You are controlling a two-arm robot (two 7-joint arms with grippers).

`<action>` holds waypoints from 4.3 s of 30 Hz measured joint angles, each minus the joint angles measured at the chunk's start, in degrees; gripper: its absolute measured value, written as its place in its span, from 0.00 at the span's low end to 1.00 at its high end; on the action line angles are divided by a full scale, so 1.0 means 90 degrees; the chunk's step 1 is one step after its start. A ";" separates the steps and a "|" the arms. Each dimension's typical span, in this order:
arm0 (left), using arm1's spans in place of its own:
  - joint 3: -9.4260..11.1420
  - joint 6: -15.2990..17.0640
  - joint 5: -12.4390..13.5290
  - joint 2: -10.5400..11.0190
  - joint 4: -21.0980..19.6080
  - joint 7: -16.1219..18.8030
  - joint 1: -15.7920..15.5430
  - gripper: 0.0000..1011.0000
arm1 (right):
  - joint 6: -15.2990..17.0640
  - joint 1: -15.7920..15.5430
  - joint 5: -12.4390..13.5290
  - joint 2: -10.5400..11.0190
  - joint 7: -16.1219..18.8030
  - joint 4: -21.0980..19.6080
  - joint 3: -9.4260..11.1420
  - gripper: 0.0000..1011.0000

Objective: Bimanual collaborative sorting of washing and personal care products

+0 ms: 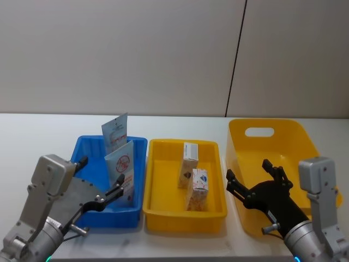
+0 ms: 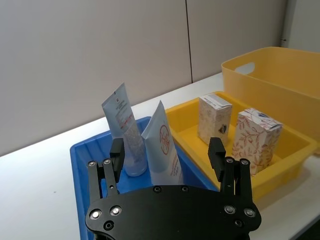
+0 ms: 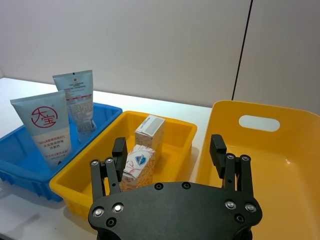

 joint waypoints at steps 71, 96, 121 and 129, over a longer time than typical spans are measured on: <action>-0.0140 -0.0744 -0.1190 -0.1347 0.4617 -0.2808 -0.2395 0.82 | 0.0000 0.0000 0.0000 0.0000 0.0000 0.0000 0.0000 0.99; -0.0157 -0.0773 -0.1172 -0.1386 0.4624 -0.2875 -0.2432 0.27 | 0.0000 0.0000 0.0000 0.0000 0.0000 0.0000 0.0000 0.99; -0.0374 -0.0449 -0.0932 -0.1128 0.3186 -0.2344 -0.2078 0.25 | 0.0000 0.0000 0.0000 0.0000 0.0000 0.0000 0.0000 0.99; -0.0443 -0.0324 -0.0843 -0.1098 0.2713 -0.2122 -0.1988 0.25 | 0.0000 0.0000 0.0000 0.0000 0.0000 0.0000 0.0000 0.99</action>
